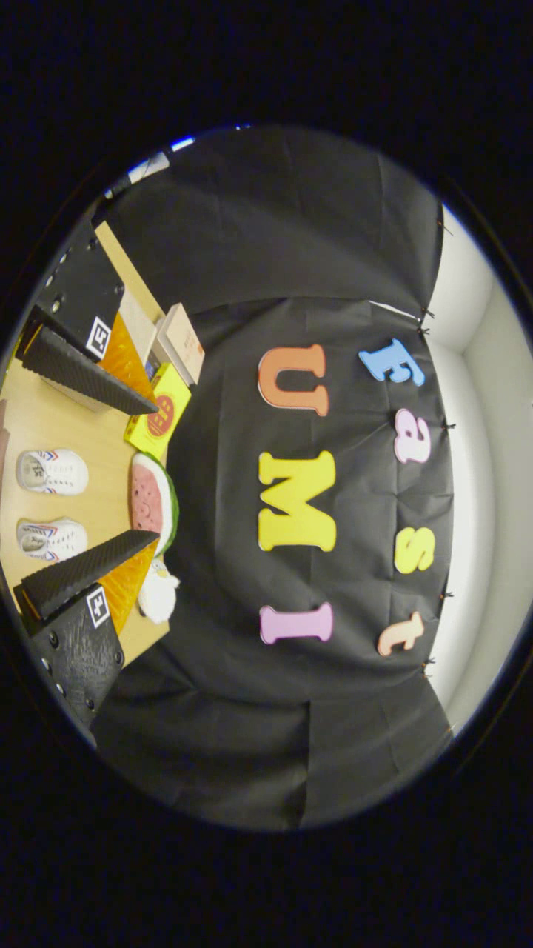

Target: Open the storage box then place both shoes into the box .Put the left shoe in first, then the right shoe, with the right side of both shoes facing outward in a uniform manner.

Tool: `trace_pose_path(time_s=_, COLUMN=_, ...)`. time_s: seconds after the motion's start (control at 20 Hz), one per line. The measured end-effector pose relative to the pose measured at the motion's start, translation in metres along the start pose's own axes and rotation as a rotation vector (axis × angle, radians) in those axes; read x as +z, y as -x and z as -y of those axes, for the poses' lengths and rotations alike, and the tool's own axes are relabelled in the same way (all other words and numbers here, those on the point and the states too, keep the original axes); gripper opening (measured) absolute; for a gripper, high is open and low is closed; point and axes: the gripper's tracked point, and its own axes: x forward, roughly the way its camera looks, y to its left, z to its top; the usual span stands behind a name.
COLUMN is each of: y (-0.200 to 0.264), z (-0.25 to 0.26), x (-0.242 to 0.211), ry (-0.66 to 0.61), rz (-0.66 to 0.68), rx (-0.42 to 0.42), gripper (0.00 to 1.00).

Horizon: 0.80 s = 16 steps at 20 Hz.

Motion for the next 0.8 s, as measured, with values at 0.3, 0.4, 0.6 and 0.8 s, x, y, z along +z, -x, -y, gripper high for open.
trace_pose_path(time_s=0.3, y=-0.074, z=-0.012, x=-0.062, ry=-0.1, rz=-0.224, rx=0.174, gripper=0.95)
trace_pose_path(time_s=0.4, y=-0.097, z=-0.022, x=-0.083, ry=-0.148, rz=-0.308, rx=0.246, gripper=0.95)
trace_pose_path(time_s=0.6, y=-0.129, z=-0.05, x=-0.12, ry=-0.27, rz=-0.466, rx=0.462, gripper=0.95)
trace_pose_path(time_s=0.8, y=-0.159, z=-0.078, x=-0.147, ry=-0.437, rz=-0.628, rx=0.672, gripper=0.94)
